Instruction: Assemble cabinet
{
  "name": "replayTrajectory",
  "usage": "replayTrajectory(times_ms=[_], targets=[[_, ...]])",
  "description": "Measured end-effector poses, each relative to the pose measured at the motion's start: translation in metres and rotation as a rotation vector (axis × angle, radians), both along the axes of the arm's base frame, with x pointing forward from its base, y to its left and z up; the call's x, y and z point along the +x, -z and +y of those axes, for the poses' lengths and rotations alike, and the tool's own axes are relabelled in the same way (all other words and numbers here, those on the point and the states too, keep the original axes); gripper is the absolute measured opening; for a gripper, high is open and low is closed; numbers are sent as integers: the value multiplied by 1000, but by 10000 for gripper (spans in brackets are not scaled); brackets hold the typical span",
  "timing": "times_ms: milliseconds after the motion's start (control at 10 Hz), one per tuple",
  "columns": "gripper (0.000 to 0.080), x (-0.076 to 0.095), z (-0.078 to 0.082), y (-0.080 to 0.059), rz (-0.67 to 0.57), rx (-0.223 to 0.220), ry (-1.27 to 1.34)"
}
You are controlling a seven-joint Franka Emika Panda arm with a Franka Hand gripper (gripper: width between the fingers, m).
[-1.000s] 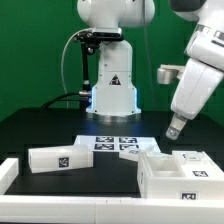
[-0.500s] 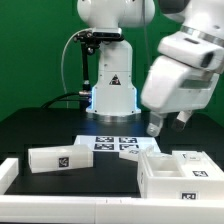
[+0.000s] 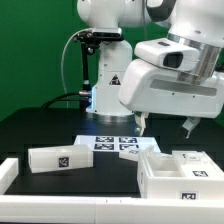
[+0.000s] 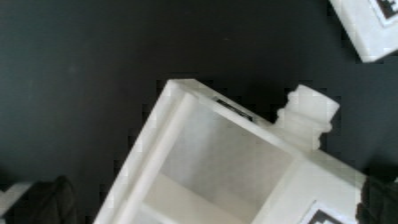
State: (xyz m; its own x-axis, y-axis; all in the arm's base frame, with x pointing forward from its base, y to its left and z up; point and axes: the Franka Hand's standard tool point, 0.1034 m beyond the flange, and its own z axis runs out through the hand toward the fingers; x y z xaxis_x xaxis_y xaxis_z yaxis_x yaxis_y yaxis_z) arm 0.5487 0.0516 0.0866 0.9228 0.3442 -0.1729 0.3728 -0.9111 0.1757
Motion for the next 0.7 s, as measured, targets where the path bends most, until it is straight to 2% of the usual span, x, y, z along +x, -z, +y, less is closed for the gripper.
replayTrajectory(times_ms=[100, 200, 300, 400, 500, 700], targets=[[797, -3, -5, 2, -63, 17, 151], [797, -19, -14, 4, -110, 37, 318], [797, -37, -16, 8, -135, 66, 460], [797, -45, -13, 10, -154, 88, 605], [797, -44, -8, 10, -163, 111, 716], [797, -43, -7, 11, -165, 108, 732]])
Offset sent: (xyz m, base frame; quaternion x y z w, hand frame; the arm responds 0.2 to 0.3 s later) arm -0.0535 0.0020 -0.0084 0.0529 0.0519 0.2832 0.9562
